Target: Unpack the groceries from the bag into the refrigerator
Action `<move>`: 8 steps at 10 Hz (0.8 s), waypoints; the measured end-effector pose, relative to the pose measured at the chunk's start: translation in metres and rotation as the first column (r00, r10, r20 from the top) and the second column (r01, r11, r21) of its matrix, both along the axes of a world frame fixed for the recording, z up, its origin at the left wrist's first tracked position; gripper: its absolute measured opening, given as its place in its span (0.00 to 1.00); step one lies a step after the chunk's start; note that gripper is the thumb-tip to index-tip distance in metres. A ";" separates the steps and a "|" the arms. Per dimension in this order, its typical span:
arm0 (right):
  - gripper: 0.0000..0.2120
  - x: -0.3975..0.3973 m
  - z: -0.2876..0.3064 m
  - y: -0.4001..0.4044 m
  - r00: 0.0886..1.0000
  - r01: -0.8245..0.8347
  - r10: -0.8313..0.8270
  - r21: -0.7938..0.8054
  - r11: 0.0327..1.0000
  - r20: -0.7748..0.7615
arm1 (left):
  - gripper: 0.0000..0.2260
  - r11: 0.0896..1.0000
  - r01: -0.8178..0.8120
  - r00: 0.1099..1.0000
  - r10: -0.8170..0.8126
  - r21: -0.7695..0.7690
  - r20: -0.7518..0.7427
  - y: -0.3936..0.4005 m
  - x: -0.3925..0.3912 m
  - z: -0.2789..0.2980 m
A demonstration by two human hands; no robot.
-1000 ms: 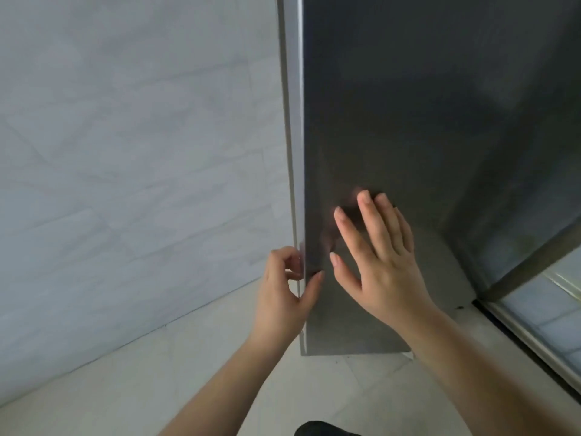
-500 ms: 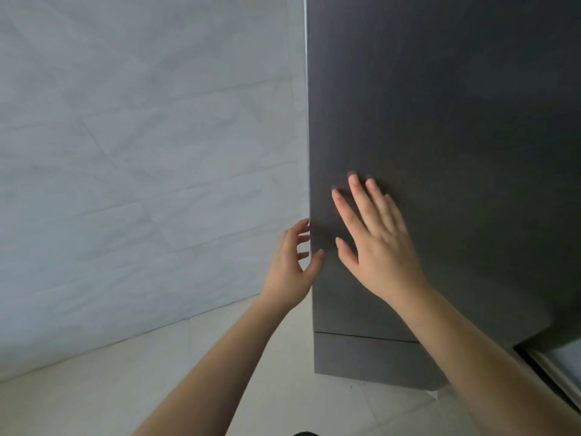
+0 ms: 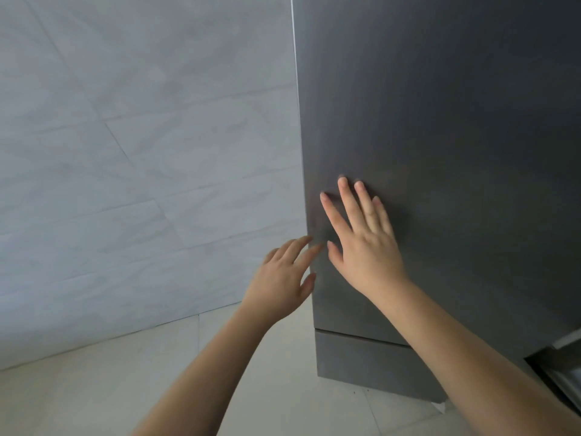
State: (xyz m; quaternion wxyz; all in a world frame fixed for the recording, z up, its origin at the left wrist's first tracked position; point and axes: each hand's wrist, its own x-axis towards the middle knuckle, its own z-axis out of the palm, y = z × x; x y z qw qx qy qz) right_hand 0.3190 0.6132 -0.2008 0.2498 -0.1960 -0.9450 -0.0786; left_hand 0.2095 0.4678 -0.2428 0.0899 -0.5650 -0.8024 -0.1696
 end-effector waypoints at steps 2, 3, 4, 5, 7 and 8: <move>0.37 0.007 0.008 -0.005 0.998 0.007 -0.005 -0.033 0.999 0.069 | 0.30 0.978 -0.111 0.992 0.097 -0.177 -0.086 -0.017 -0.011 0.006; 0.36 0.010 0.010 -0.002 0.997 -0.014 0.016 -0.038 0.999 0.074 | 0.30 0.969 -0.164 0.982 0.142 -0.183 -0.125 -0.029 -0.010 0.009; 0.36 0.014 0.013 -0.001 0.997 -0.013 0.015 -0.027 1.000 0.078 | 0.29 0.962 -0.210 0.972 0.186 -0.175 -0.143 -0.042 -0.007 0.014; 0.35 0.015 0.017 -0.010 0.997 0.006 0.000 -0.070 0.998 0.082 | 0.29 0.956 -0.250 0.962 0.228 -0.153 -0.149 -0.058 -0.009 0.018; 0.32 -0.003 0.024 -0.047 0.992 -0.048 0.070 -0.203 0.978 0.103 | 0.33 0.913 -0.345 0.938 0.329 -0.220 -0.104 -0.106 -0.021 0.020; 0.33 -0.015 0.021 -0.081 0.952 -0.097 0.179 -0.311 0.946 0.249 | 0.35 0.873 -0.400 0.915 0.396 -0.278 -0.074 -0.140 -0.028 0.021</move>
